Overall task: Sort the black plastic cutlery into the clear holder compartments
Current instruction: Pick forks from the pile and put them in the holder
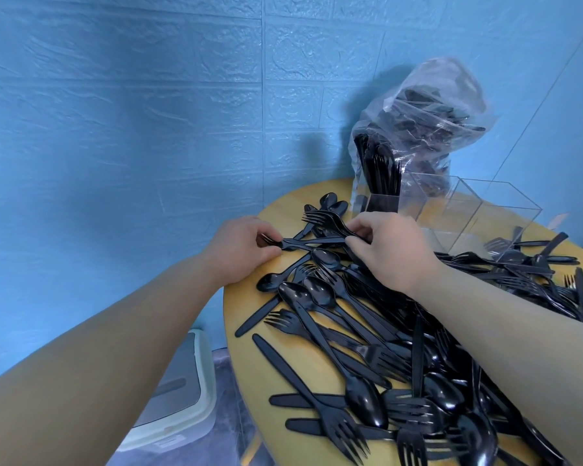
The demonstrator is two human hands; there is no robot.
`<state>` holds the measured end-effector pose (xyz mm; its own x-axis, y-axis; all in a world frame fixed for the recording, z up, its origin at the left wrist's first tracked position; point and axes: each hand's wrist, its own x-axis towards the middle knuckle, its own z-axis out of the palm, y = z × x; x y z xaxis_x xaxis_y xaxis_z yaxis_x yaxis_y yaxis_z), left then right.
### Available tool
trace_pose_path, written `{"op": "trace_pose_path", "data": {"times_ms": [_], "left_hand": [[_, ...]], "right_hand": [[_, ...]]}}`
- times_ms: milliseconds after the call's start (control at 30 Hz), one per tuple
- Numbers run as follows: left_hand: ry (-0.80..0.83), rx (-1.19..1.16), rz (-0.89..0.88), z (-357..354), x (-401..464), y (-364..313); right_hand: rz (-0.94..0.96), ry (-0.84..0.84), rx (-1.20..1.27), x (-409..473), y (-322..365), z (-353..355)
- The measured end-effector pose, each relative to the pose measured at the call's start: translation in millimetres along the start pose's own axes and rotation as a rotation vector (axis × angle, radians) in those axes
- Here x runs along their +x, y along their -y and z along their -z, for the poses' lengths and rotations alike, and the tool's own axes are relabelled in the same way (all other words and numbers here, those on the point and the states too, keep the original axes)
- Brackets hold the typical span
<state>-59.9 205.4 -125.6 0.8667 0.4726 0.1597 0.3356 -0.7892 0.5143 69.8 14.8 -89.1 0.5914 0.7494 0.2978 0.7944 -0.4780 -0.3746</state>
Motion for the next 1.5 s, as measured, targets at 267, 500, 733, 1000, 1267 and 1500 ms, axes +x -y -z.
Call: {"op": "trace_pose_path", "data": {"times_ms": [267,500,733,1000,1267,1500], "left_hand": [[-0.027,-0.016,-0.021,-3.9,2.9,-7.0],[0.085,0.067,-0.003,-5.1,11.2,-10.0],[-0.011,-0.062,0.036,-7.8,8.4,-12.9],[-0.219,-0.249,-0.039,22.7,-3.5,-42.7],[-0.211,-0.357,-0.119,50.4,-31.9,-116.1],[-0.286,-0.385,-0.146,43.1,-50.2,-168.3]], "right_hand": [[-0.001,-0.005,-0.009,0.6,-2.8,0.3],[0.001,0.001,-0.011,0.3,-2.6,2.6],[0.016,-0.020,-0.003,0.1,-3.3,2.6],[0.120,-0.192,-0.015,-5.7,4.9,25.7],[0.102,-0.187,0.103,-28.2,16.4,72.2],[-0.021,0.084,0.482,-65.4,6.7,105.9]]}}
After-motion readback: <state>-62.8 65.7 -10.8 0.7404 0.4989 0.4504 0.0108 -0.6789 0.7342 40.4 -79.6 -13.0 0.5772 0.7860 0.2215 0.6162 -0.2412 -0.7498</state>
